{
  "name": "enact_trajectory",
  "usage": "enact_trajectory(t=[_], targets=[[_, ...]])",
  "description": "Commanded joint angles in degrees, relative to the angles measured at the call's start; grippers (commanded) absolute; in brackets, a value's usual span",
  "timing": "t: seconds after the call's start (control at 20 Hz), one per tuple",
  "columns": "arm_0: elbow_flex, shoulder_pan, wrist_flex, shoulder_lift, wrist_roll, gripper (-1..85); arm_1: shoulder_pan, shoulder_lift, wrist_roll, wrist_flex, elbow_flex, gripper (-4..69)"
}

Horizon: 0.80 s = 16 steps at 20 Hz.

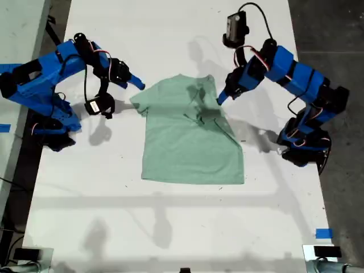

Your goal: Fold tshirt

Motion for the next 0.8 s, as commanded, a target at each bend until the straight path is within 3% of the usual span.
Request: enact_trajectory(t=[0.0, 0.35, 0.65, 0.7, 0.75], targets=[[2.11, -2.29, -6.50, -3.43, 1.23, 25.0, -1.32, 5.98, 1.14, -1.23, 1.49, 19.5], [5.80, -4.92, -20.39, -23.99, 2.99, 23.7, -2.64, 11.16, 2.37, -2.72, 7.91, 19.1], [1.32, -7.82, -19.60, -30.50, 5.89, 12.0, -2.81, 17.40, 3.08, -4.83, 15.03, 19.2], [0.88, -8.35, -19.69, -31.64, 6.86, 2.9, -2.81, 18.19, 3.16, -5.10, 16.17, 19.3], [-0.26, -8.44, -18.98, -33.13, 7.38, 0.1, -2.64, 19.07, 3.25, -5.36, 17.49, 19.3]])
